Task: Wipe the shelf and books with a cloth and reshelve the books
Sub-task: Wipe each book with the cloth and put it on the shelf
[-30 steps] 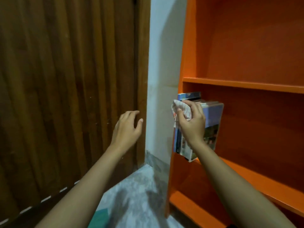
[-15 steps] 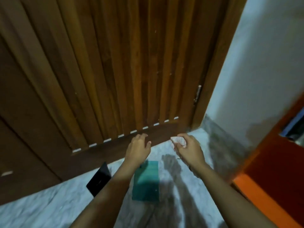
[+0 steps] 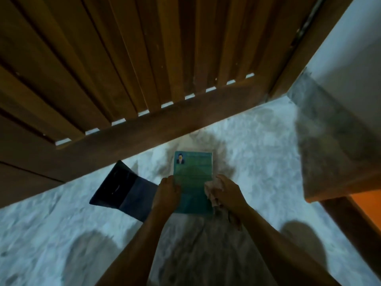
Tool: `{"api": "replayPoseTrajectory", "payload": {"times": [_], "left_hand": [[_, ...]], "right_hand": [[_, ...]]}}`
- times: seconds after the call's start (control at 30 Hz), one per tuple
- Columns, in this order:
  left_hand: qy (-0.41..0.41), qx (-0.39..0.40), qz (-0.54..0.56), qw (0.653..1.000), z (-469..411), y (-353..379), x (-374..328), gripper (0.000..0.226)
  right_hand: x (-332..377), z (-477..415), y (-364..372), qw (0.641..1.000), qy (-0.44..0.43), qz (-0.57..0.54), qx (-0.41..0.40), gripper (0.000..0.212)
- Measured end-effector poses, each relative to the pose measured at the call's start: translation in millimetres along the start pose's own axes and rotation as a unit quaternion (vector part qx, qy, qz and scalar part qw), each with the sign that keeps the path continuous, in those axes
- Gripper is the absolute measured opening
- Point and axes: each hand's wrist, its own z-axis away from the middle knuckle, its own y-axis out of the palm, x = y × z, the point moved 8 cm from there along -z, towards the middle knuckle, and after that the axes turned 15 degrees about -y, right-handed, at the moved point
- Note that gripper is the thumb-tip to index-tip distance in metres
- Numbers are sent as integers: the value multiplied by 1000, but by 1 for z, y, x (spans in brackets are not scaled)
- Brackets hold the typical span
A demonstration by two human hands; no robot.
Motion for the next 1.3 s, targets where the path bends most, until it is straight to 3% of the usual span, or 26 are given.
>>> {"api": "replayPoseTrajectory", "payload": {"times": [0.13, 0.4, 0.57, 0.7, 0.87, 1.03, 1.17, 1.3], "left_hand": [[-19, 38, 43, 998, -8, 21, 13, 34], [-60, 29, 176, 982, -11, 23, 13, 39], [-56, -18, 224, 973, 2, 14, 9, 39], [-51, -4, 292, 955, 14, 0, -3, 40], [-6, 10, 381, 925, 50, -49, -44, 38], [129, 19, 443, 887, 108, -120, -94, 42], [185, 66, 524, 829, 169, -171, -126, 43], [238, 52, 543, 804, 224, -214, -150, 36]], "right_hand": [[-21, -5, 18, 998, 46, -39, -15, 52], [-7, 6, 30, 979, 27, -172, -109, 29], [-8, 15, 34, 974, 13, -181, -134, 37], [7, 28, 17, 965, 9, -186, -185, 33], [42, 47, -26, 955, -44, -170, -238, 38], [118, 77, -90, 938, -150, -164, -265, 26], [182, 117, -131, 912, -258, -145, -285, 26], [237, 157, -183, 875, -315, -68, -362, 32]]}}
